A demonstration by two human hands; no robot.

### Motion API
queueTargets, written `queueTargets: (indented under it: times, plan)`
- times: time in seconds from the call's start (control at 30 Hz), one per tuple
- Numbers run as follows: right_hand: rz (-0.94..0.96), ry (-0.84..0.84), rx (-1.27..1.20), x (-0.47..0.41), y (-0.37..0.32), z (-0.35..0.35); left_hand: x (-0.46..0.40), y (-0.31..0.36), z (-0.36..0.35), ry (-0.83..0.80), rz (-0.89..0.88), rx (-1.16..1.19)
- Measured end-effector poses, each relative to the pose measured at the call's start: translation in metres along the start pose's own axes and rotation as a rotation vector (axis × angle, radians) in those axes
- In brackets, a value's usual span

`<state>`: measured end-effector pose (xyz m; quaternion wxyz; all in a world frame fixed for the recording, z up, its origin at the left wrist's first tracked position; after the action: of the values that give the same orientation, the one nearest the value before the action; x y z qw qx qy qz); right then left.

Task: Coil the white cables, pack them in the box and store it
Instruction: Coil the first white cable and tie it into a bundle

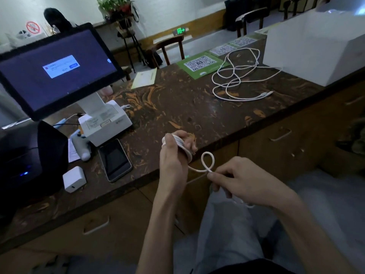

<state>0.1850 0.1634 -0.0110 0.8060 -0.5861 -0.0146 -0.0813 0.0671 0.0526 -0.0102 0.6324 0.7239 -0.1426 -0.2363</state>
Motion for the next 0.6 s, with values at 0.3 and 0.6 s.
queueTargets:
  times: [0.3, 0.6]
  plan:
    - [0.066, 0.258, -0.053, 0.004, 0.011, -0.004, 0.013, -0.001, -0.019, 0.054, -0.189, -0.666]
    - [0.182, 0.459, -0.183, 0.013, 0.018, 0.017, 0.018, -0.020, -0.045, -0.239, 0.046, -1.250]
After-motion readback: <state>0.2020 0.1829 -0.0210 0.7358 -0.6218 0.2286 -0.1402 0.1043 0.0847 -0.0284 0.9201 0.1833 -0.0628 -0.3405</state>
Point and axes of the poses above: each hand's wrist, its own x-axis away from the middle knuckle, its own z-axis out of the back of the hand, y = z × x, the point moved 4 cm from there along -x, towards the middle knuckle, and after that the axes turned 14 degrees about -x, right-handed, at the moved point
